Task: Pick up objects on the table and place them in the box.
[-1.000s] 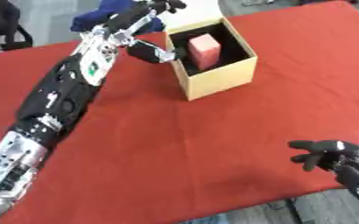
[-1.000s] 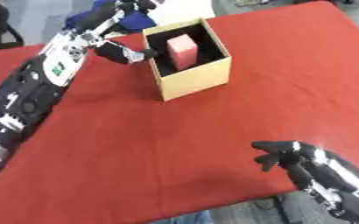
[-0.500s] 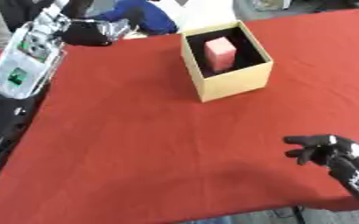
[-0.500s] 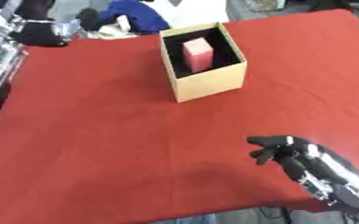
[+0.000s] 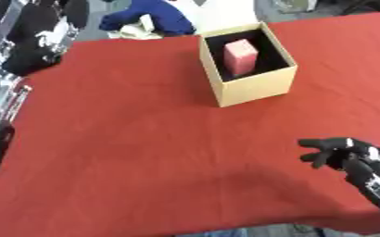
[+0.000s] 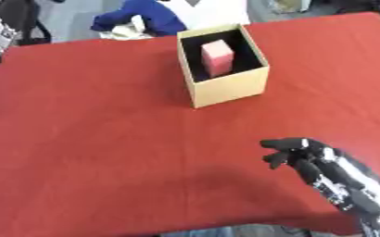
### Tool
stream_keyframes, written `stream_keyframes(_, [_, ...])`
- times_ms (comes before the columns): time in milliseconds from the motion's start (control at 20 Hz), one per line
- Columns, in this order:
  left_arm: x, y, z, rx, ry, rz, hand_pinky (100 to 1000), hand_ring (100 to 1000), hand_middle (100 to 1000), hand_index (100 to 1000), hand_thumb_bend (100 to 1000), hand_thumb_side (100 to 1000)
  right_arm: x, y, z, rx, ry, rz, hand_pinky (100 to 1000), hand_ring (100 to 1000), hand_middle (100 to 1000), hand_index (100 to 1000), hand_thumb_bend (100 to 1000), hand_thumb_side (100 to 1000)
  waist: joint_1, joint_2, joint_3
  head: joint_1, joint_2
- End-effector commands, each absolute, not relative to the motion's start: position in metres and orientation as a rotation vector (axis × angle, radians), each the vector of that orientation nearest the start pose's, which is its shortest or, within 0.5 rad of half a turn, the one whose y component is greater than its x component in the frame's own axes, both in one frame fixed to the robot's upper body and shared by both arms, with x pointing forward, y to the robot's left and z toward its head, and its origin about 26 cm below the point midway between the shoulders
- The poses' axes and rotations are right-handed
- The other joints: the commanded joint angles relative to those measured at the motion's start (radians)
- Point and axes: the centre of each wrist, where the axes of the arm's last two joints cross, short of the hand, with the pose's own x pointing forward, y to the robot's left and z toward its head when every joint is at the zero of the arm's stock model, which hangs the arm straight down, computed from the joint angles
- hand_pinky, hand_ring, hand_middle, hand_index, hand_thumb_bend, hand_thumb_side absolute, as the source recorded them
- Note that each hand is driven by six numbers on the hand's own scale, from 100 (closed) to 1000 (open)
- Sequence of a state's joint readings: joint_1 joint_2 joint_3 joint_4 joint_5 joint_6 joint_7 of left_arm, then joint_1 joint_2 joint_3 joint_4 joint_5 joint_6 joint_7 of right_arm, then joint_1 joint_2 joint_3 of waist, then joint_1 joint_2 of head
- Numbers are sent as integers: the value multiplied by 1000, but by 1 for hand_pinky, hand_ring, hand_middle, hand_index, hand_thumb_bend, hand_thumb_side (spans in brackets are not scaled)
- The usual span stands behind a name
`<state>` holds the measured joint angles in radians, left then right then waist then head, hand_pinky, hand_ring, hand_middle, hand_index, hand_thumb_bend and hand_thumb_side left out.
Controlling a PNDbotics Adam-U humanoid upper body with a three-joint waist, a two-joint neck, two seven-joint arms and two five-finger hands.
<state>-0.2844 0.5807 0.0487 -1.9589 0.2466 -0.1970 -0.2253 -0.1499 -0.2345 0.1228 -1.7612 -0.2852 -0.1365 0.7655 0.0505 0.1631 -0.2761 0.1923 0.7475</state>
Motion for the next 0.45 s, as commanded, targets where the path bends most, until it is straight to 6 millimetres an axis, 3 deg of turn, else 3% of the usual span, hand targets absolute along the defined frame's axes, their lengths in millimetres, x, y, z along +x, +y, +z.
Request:
stream_keyframes(50, [294, 314, 219, 8, -2325, -689, 1000, 711, 709, 879, 100, 653, 305, -245, 93, 702, -1886, 895, 857, 948, 586, 831, 100, 561, -1, -12, 7, 3, 7])
stream_keyframes(200, [292, 313, 203, -14, -2283, -652, 1000, 699, 693, 876, 100, 730, 305, -246, 93, 696, -1890, 892, 857, 948, 586, 831, 100, 561, -4, -6, 21, 3, 7])
stream_keyframes(450, [288, 310, 183, -65, -2241, -650, 1000, 687, 680, 874, 100, 750, 305, -246, 95, 690, -1900, 889, 856, 948, 586, 830, 100, 561, -6, 4, 28, 7, 5])
